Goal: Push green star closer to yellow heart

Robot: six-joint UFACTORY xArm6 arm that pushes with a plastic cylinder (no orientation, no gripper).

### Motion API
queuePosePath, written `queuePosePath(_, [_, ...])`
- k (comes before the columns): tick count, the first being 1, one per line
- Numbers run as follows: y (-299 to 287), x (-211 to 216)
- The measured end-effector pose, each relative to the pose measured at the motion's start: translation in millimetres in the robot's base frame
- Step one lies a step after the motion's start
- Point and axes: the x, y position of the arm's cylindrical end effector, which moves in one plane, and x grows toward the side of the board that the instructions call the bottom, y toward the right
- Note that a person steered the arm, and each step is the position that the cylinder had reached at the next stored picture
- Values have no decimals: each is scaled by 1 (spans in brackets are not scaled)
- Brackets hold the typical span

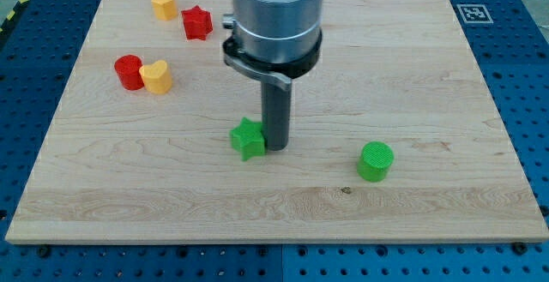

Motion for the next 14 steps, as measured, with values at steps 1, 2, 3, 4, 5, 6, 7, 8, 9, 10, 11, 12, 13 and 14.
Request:
queuePosePath(1, [-17,0])
queuePosePath(2, [-38,0])
queuePosePath(3, [-58,0])
queuePosePath(4, [-73,0])
queuePosePath(5, [-81,12])
queuePosePath(6, [-87,42])
queuePosePath(7, [-97,44])
queuePosePath(8, [-102,44])
queuePosePath(9, [-103,44])
queuePosePath(10, [-103,38])
queuePosePath(11, [-105,18])
queuePosePath(12, [-118,9])
queuePosePath(13, [-136,1])
queuePosePath(14, [-149,-21])
